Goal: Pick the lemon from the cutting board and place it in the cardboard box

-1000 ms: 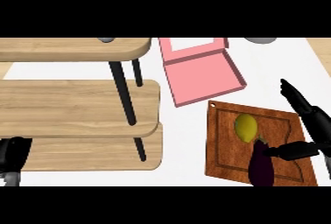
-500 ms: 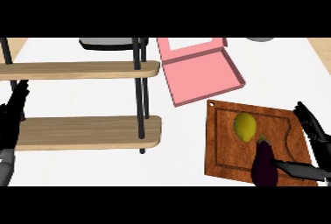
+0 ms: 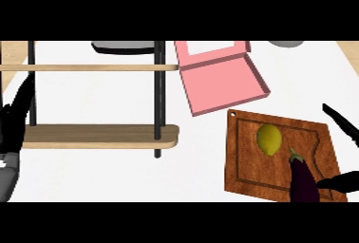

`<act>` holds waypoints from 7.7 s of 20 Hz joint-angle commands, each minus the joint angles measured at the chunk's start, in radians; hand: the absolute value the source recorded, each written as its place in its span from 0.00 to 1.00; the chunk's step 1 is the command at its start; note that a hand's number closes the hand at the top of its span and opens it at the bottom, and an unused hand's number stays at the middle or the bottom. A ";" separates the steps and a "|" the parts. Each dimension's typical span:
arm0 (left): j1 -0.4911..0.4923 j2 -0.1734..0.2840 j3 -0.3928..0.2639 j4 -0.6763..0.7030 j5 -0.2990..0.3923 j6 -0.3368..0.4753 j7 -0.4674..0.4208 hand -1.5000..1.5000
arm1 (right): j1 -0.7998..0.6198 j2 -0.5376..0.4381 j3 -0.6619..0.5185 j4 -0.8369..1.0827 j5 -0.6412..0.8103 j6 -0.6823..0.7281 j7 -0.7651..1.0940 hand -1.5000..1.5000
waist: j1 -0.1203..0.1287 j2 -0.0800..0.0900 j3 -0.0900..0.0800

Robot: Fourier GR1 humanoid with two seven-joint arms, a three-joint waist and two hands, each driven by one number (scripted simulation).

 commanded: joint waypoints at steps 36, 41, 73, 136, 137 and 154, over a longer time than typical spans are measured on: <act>0.075 -0.080 0.044 0.090 -0.055 -0.045 -0.047 0.50 | -0.339 0.207 0.160 -0.131 0.222 0.380 0.575 0.00 | -0.005 0.007 -0.012; 0.098 -0.075 0.059 0.034 -0.064 -0.041 -0.019 0.50 | -0.293 0.187 0.169 -0.107 0.275 0.400 0.567 0.00 | 0.000 0.007 -0.011; 0.105 -0.104 0.094 0.013 -0.099 -0.051 0.007 0.50 | -0.089 0.199 0.009 -0.217 0.742 -0.117 0.983 1.00 | -0.033 0.001 -0.012; 0.021 -0.122 0.114 0.032 -0.140 -0.141 -0.004 0.50 | -1.149 0.634 -0.475 0.888 0.563 -0.633 0.515 0.00 | 0.058 0.033 -0.009; 0.033 -0.128 0.120 0.042 -0.147 -0.123 -0.037 0.50 | -1.125 0.614 -0.503 0.868 0.535 -0.645 0.470 0.00 | 0.047 0.031 -0.009; 0.145 -0.144 0.165 0.013 -0.150 -0.114 -0.027 0.50 | -0.879 0.413 -0.637 0.614 0.317 -0.395 0.380 0.00 | -0.043 -0.007 -0.012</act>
